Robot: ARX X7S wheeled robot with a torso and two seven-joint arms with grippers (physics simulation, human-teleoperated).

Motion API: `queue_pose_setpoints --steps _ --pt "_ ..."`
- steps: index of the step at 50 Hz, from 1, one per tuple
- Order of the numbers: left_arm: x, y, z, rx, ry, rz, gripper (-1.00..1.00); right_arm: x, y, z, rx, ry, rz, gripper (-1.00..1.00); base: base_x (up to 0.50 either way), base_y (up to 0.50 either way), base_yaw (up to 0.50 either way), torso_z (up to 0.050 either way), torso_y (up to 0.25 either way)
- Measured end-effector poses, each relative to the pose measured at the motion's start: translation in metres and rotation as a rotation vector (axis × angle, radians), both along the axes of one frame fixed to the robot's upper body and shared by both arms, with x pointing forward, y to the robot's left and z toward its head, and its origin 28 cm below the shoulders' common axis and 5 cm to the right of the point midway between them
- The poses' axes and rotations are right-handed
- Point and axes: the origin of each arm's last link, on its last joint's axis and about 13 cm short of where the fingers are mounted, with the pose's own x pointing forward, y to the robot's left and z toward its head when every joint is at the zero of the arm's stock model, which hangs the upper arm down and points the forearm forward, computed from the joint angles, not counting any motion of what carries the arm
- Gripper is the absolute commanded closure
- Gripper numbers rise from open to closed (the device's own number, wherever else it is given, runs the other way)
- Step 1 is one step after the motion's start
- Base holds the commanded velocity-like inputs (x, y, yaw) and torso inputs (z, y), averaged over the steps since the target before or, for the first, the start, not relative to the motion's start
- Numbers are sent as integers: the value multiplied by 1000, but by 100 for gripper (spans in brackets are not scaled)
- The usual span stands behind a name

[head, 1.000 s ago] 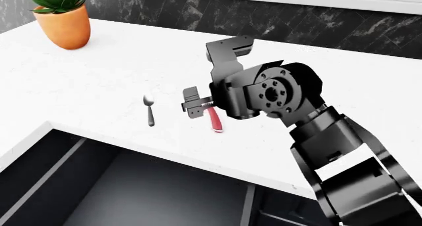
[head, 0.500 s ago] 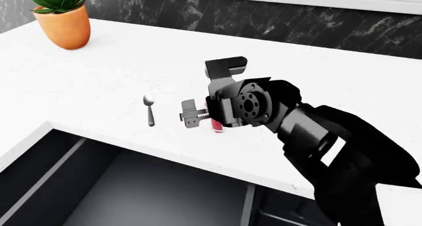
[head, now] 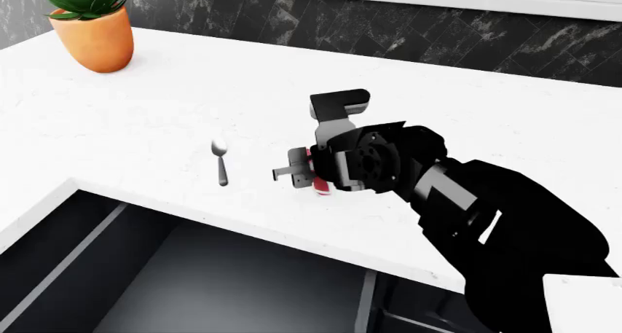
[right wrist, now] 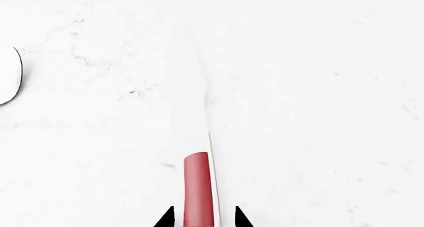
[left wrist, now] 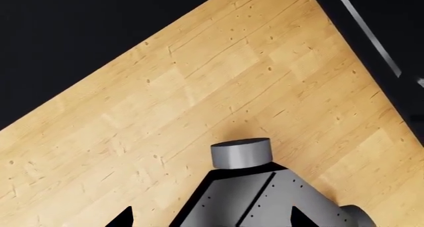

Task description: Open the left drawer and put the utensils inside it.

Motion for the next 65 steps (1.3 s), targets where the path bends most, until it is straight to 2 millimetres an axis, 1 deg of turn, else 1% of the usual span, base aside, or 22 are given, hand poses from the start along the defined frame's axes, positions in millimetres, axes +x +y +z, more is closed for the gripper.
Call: queue_pose_setpoints --steps 13,19,26,31,37,41,45,51,55,60,65 --pt "1 -1 0 -6 -1 -8 -100 0 -1 -2 -13 -12 22 100 2 1 0 0 0" --pt "1 -1 -1 -8 -2 -9 -100 3 -5 1 -29 -25 11 100 2 1 0 0 0" --pt "1 -1 -1 -10 -4 -8 -100 5 -8 17 -53 -80 47 100 0 0 0 0 0" --pt "1 -1 -1 -11 -4 -7 -100 -2 -10 33 -65 -125 101 100 0 0 0 0 0" --pt "1 -1 0 -11 -5 -6 -100 -24 -13 46 -83 -180 204 100 0 0 0 0 0" --pt "1 -1 0 -11 -5 -5 -100 -45 -17 52 -87 -222 283 100 0 0 0 0 0" --pt "1 -1 0 -10 -6 -4 -100 -68 -20 52 -93 -261 365 100 0 0 0 0 0" --pt "1 0 0 -10 -6 -3 -100 -104 -22 47 -108 -310 494 100 0 0 0 0 0" --pt "1 0 0 -10 -6 -3 -100 -123 -22 42 -111 -331 563 100 0 0 1 0 0" --pt "1 0 0 -10 -6 -2 -100 -141 -21 35 -116 -347 638 100 0 0 0 0 0" --pt "1 0 0 -10 -6 -1 -100 -152 -17 22 -137 -338 703 100 0 0 0 0 0"
